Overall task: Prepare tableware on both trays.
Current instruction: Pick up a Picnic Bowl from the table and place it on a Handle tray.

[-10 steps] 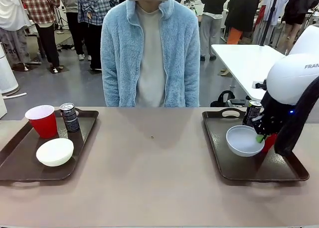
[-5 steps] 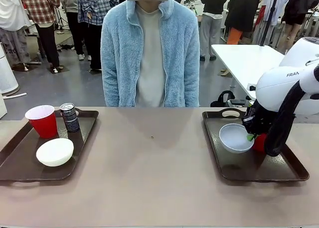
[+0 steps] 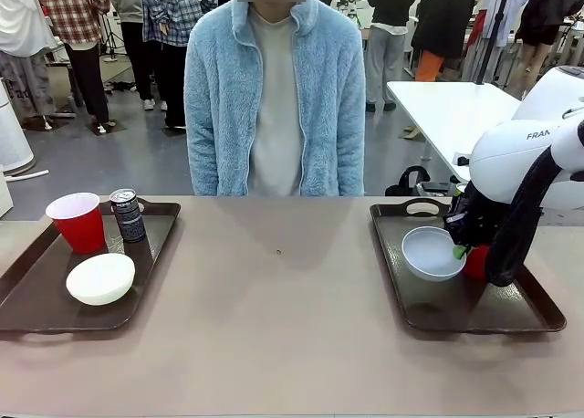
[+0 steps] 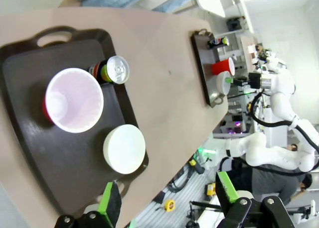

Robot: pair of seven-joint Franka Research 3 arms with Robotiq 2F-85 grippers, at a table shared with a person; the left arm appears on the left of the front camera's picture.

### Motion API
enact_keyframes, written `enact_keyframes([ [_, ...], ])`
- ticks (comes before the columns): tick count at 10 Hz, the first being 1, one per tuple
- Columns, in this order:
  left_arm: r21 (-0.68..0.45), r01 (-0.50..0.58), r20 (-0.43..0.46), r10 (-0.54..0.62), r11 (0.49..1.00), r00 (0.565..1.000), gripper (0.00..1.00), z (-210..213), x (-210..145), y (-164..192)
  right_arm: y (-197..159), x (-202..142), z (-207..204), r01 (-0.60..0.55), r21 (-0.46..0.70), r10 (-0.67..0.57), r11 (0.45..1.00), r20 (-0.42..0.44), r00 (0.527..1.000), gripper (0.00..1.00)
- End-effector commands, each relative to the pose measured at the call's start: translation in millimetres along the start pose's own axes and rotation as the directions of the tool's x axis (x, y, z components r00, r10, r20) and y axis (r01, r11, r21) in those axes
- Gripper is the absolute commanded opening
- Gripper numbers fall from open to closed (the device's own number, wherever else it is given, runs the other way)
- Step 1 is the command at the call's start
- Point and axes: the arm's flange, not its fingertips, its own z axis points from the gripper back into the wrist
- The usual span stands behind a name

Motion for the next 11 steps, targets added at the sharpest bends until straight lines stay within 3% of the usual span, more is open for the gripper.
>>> enact_keyframes([
  [1, 0.005, 0.003, -0.006, -0.003, 1.000, 1.000, 1.00, 1, -2, -2, -5, 13, -15, 0.004, 0.026, -0.002, 1.000, -0.052, 0.999, 0.04],
  [5, 0.005, 0.003, -0.006, -0.003, 1.000, 1.000, 1.00, 1, -2, -2, -11, 23, -39, -0.012, 0.048, 0.018, 0.999, -0.140, 0.990, 0.04],
  [6, 0.005, 0.003, -0.006, -0.003, 1.000, 1.000, 1.00, 1, -2, -2, -12, 24, -42, -0.013, 0.047, 0.021, 0.999, -0.161, 0.987, 0.41],
  [7, 0.005, 0.003, -0.006, -0.003, 1.000, 1.000, 1.00, 1, -2, -2, -14, 25, -43, -0.017, 0.047, 0.025, 0.999, -0.176, 0.984, 0.64],
  [8, 0.005, 0.003, -0.006, -0.003, 1.000, 1.000, 1.00, 1, -2, -2, -13, 24, -43, -0.020, 0.051, 0.029, 0.999, -0.184, 0.982, 1.00],
  [10, 0.005, 0.003, -0.006, -0.003, 1.000, 1.000, 1.00, 1, -2, -2, -11, 19, -35, -0.034, 0.047, 0.042, 0.998, -0.187, 0.981, 1.00],
  [11, 0.005, 0.003, -0.006, -0.003, 1.000, 1.000, 1.00, 1, -2, -2, -8, 15, -26, -0.047, 0.037, 0.053, 0.998, -0.182, 0.982, 0.87],
])
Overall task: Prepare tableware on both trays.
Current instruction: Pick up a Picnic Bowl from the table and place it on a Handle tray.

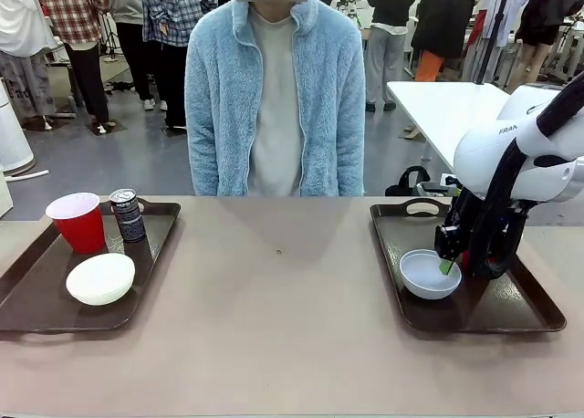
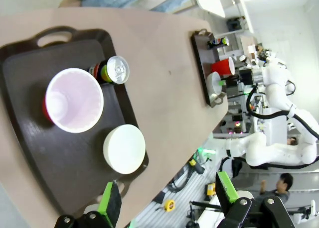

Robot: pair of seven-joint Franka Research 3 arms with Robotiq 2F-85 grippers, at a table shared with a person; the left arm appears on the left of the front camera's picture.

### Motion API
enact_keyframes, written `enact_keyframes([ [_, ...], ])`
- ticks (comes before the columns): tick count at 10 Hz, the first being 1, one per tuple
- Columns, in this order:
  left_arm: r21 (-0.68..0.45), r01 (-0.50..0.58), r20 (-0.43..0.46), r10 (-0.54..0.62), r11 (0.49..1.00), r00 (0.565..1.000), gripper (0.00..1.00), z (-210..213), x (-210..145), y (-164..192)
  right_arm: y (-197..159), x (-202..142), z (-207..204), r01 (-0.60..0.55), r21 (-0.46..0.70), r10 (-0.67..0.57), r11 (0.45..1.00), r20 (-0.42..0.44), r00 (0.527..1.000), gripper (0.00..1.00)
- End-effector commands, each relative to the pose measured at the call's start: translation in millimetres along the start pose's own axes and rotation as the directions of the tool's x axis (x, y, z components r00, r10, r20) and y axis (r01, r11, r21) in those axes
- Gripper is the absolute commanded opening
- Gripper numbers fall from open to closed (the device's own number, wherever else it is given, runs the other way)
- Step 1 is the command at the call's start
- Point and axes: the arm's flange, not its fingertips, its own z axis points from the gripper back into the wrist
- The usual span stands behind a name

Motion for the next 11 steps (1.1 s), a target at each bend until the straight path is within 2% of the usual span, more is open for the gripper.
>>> enact_keyframes([
  [1, 0.005, 0.003, -0.006, -0.003, 1.000, 1.000, 1.00, 1, -2, -2, 4, -12, 20, -0.038, -0.003, 0.038, 0.999, -0.006, 0.999, 0.58],
  [2, 0.005, 0.003, -0.006, -0.003, 1.000, 1.000, 1.00, 1, -2, -2, 8, -19, 36, -0.041, -0.007, 0.041, 0.999, 0.009, 0.999, 1.00],
  [3, 0.005, 0.003, -0.006, -0.003, 1.000, 1.000, 1.00, 1, -2, -2, 12, -25, 50, -0.047, -0.011, 0.047, 0.999, 0.012, 0.999, 0.78],
  [4, 0.005, 0.003, -0.006, -0.003, 1.000, 1.000, 1.00, 1, -2, -2, 16, -30, 63, -0.046, -0.013, 0.047, 0.999, 0.020, 0.999, 1.00],
  [5, 0.005, 0.003, -0.006, -0.003, 1.000, 1.000, 1.00, 1, -2, -2, 18, -34, 75, -0.036, -0.022, 0.036, 0.999, 0.025, 0.999, 0.98],
  [7, 0.005, 0.003, -0.006, -0.003, 1.000, 1.000, 1.00, 1, -2, -2, 22, -36, 95, -0.059, 0.005, 0.059, 0.998, 0.016, 0.998, 1.00],
  [8, 0.005, 0.003, -0.006, -0.003, 1.000, 1.000, 1.00, 1, -2, -2, 24, -29, 99, -0.064, 0.000, 0.064, 0.998, 0.053, 0.997, 1.00],
  [11, 0.005, 0.003, -0.006, -0.003, 1.000, 1.000, 1.00, 1, -2, -2, 20, -38, 89, -0.048, -0.001, 0.048, 0.999, 0.034, 0.998, 1.00],
])
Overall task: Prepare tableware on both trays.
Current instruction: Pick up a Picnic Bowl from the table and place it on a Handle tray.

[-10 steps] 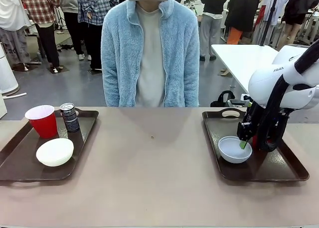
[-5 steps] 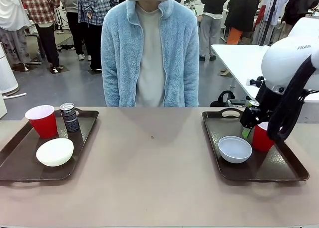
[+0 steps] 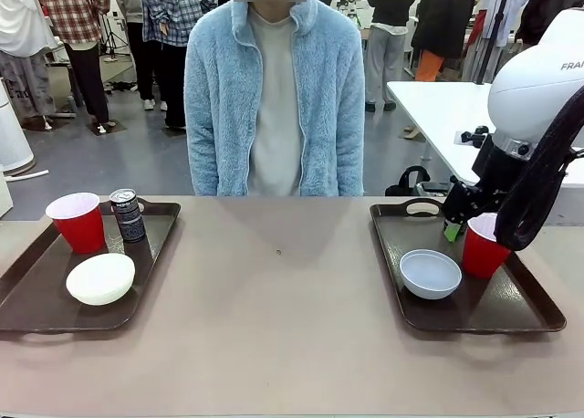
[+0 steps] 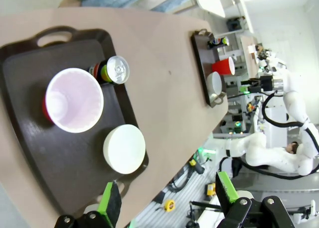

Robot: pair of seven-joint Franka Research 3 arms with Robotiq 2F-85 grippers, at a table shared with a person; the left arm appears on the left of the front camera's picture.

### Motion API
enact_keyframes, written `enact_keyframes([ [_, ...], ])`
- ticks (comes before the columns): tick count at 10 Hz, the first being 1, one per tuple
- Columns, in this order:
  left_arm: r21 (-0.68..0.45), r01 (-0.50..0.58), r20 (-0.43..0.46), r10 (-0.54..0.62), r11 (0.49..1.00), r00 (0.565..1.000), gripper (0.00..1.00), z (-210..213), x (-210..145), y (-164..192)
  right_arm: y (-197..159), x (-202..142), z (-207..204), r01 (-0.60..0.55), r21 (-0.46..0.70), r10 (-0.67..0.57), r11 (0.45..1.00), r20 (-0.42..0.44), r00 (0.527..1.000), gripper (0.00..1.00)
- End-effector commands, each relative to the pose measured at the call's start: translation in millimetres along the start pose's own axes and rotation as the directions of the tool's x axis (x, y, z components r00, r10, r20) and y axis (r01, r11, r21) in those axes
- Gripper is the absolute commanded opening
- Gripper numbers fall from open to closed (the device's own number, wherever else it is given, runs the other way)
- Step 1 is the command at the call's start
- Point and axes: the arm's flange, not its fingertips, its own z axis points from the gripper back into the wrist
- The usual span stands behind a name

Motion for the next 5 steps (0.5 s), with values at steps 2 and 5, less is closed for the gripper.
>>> enact_keyframes([
  [2, 0.005, 0.003, -0.006, -0.003, 1.000, 1.000, 1.00, 0.9, -1.7, -2.2, -1.4, -0.9, -4.6, 0.003, -0.001, -0.003, 1.000, -0.004, 1.000, 1.00],
  [5, 0.005, 0.003, -0.006, -0.003, 1.000, 1.000, 1.00, 0.9, -1.7, -2.2, -1.4, -0.9, -4.6, 0.003, -0.001, -0.003, 1.000, -0.004, 1.000, 1.00],
])
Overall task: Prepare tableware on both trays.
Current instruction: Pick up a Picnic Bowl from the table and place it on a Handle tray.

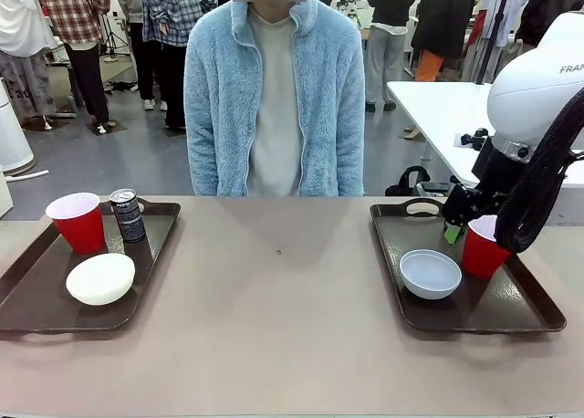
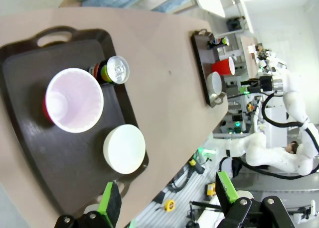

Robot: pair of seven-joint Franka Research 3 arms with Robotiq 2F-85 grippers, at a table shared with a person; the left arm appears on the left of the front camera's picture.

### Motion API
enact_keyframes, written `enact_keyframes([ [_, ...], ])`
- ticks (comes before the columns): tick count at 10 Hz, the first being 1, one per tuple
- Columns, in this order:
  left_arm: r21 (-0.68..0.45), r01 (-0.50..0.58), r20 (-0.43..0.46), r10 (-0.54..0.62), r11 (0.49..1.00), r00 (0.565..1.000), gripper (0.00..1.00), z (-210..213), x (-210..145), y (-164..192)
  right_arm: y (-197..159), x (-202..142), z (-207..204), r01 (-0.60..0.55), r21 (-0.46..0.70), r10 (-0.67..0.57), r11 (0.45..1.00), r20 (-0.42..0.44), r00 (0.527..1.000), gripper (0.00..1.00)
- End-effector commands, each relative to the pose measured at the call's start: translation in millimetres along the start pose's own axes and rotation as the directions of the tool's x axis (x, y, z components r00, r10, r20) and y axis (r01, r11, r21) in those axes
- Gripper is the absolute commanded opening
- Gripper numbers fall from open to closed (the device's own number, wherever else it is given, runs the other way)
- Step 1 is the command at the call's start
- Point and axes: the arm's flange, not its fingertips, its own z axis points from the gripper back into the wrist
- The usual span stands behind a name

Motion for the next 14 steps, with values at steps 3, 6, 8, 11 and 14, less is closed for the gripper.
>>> enact_keyframes([
  [3, 0.005, 0.003, -0.006, -0.003, 1.000, 1.000, 1.00, 1, -2, -2, 0, 0, 0, 0.000, 0.000, 0.000, 1.000, 0.000, 1.000, 1.00],
  [6, 0.005, 0.003, -0.006, -0.003, 1.000, 1.000, 1.00, 1, -2, -2, -60, 5, 68, 0.074, 0.349, -0.108, 0.934, 0.079, 0.991, 1.00],
  [8, 0.005, 0.003, -0.006, -0.003, 1.000, 1.000, 1.00, 1, -2, -2, -111, -2, 106, 0.039, 0.495, -0.095, 0.868, 0.089, 0.991, 1.00],
  [11, 0.005, 0.003, -0.006, -0.003, 1.000, 1.000, 1.00, 1, -2, -2, -196, -17, 117, 0.003, 0.640, -0.058, 0.768, 0.066, 0.996, 1.00],
  [14, 0.005, 0.003, -0.006, -0.003, 1.000, 1.000, 1.00, 1, -2, -2, -261, -35, 91, 0.129, 0.684, -0.197, 0.718, 0.022, 0.980, 1.00],
])
